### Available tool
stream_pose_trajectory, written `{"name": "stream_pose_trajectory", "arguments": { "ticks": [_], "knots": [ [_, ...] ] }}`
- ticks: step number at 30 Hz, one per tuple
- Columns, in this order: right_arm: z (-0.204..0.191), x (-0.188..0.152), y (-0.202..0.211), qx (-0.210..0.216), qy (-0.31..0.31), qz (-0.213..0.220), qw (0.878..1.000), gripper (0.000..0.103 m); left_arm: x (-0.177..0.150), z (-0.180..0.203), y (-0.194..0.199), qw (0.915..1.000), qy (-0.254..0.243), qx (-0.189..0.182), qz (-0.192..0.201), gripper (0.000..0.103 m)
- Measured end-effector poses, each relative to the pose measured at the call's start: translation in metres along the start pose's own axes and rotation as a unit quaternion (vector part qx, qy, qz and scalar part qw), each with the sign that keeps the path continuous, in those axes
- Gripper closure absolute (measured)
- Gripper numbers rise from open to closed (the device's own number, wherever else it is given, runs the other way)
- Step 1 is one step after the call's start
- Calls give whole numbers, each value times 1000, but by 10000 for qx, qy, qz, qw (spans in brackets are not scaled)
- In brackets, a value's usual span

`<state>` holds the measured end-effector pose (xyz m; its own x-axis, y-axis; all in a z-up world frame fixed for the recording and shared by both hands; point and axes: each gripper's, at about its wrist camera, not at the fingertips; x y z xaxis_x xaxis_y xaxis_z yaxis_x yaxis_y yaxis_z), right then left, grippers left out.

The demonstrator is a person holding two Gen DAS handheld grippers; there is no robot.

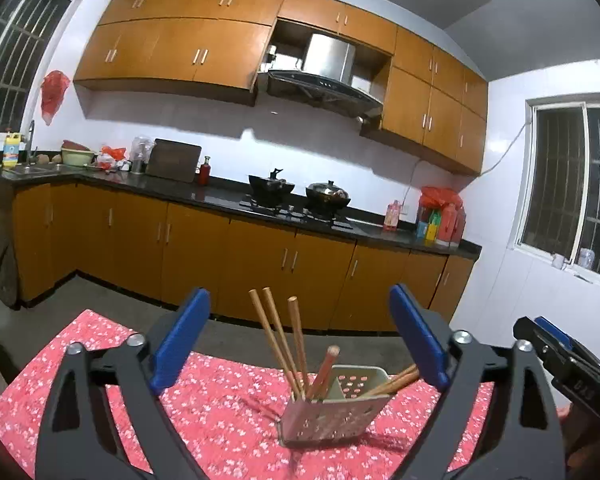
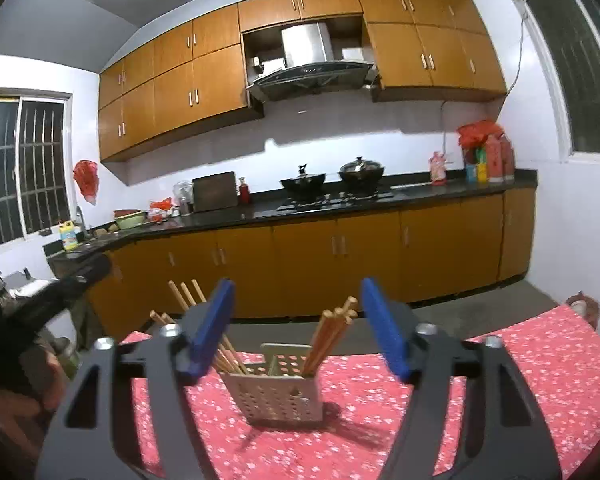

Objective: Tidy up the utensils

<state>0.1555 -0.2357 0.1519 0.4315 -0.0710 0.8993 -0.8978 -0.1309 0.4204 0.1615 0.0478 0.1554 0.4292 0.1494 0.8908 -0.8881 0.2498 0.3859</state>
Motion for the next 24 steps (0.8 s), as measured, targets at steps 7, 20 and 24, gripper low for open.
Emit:
{"name": "stream_pose_trajectory", "arguments": {
  "ticks": [7, 20, 24],
  "knots": [
    [-11, -28, 35, -651, 224, 310, 9971, 4, -26, -8, 33, 9989, -297, 353, 91, 2],
    [-31, -82, 39, -1038, 458, -148, 9934, 4, -91, -9, 51, 9933, -641, 927, -262, 2],
    [-35, -104, 42, -1213, 420, -56, 9917, 4, -107, -11, 57, 9932, -572, 977, -275, 2]
  ]
}}
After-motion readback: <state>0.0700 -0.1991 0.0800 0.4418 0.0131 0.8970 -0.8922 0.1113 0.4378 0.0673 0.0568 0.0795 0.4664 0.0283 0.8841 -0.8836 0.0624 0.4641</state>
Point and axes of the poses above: each gripper's, at about its wrist camera, not at the fingertips, and y roughly against the way its jaws point, z to its right, x to its top, and after that the axes turned 15 degrees about -z, right-handed
